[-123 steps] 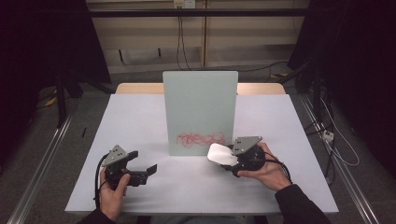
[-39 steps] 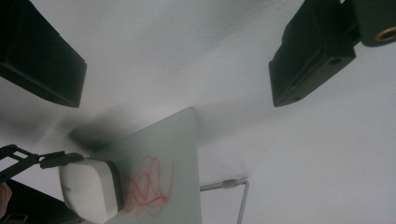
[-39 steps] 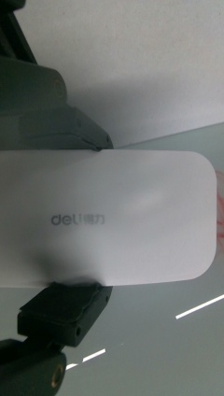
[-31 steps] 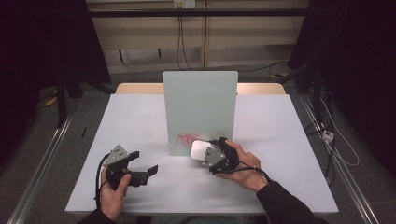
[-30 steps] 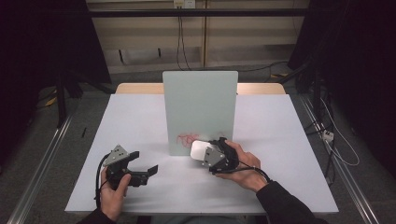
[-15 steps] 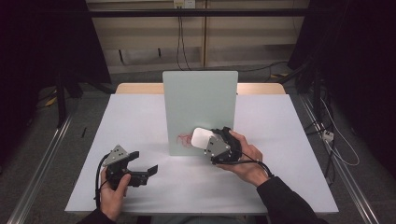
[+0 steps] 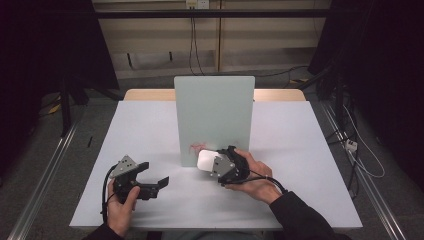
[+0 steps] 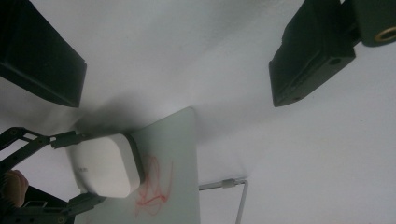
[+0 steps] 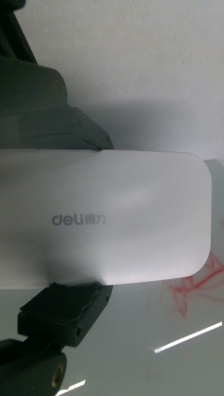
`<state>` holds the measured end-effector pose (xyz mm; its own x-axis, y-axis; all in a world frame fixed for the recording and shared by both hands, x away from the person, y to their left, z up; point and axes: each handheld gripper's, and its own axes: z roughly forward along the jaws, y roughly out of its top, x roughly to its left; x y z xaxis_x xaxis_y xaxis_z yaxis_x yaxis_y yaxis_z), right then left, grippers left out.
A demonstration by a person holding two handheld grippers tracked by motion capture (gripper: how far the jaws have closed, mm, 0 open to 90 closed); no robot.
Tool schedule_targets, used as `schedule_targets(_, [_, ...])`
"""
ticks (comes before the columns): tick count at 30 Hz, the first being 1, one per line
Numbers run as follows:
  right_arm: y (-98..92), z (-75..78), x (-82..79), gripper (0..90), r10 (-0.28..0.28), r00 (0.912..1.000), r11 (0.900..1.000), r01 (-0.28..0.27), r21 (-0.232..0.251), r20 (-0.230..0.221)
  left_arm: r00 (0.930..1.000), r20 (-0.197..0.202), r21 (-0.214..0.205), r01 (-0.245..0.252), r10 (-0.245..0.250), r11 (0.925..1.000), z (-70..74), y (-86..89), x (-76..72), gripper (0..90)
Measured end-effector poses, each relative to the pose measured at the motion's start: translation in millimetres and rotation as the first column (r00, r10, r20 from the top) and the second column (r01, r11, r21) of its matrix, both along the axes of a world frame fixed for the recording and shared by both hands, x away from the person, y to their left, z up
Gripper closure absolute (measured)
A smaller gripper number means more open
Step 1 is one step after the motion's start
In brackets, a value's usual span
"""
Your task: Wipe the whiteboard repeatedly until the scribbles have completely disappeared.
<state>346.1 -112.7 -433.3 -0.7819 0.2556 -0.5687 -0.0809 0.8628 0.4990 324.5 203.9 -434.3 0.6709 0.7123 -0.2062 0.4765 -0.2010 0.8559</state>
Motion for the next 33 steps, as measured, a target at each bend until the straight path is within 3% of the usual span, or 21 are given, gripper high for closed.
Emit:
schedule_targets(3, [3.6, -2.7, 0.8, 31.5, 0.023, 0.9995, 0.9996, -0.023, -0.018, -0.023, 1.0, 0.0, 0.0, 0.0, 0.0, 1.0, 0.0, 0.0, 0.0, 4.1])
schedule_targets(6, [4.2, -0.6, 1.8, 31.6, 0.013, 0.999, 0.9999, -0.013, -0.005, -0.042, 1.0, 0.0, 0.0, 0.0, 0.0, 1.0, 0.0, 0.1, 0.0, 4.0])
schedule_targets(14, [5.0, 22.6, 9.5, 31.5, -0.033, 0.999, 0.9972, 0.031, 0.068, 0.031, 1.0, 0.0, -0.001, 0.0, 0.0, 1.0, 0.2, 0.3, -0.1, 4.1])
schedule_targets(18, [11.1, 23.3, 9.3, 31.6, -0.049, 0.997, 0.9957, 0.044, 0.082, 0.06, 1.0, 0.001, 0.001, 0.002, -0.002, 1.0, 0.0, 0.3, 0.1, 4.0])
schedule_targets(24, [21.9, 15.4, 8.2, 31.6, -0.012, 0.9985, 0.9989, 0.009, 0.047, 0.053, 1.0, 0.003, 0.002, -0.005, 0.005, 1.0, 0.3, 0.9, 0.0, 4.0])
schedule_targets(33, [35.5, 0.6, 6.8, 31.6, 0.049, 0.9985, 0.9988, -0.049, -0.009, -0.025, 1.0, 0.0, 0.001, 0.0, 0.0, 1.0, 0.2, 0.4, -0.2, 4.0])
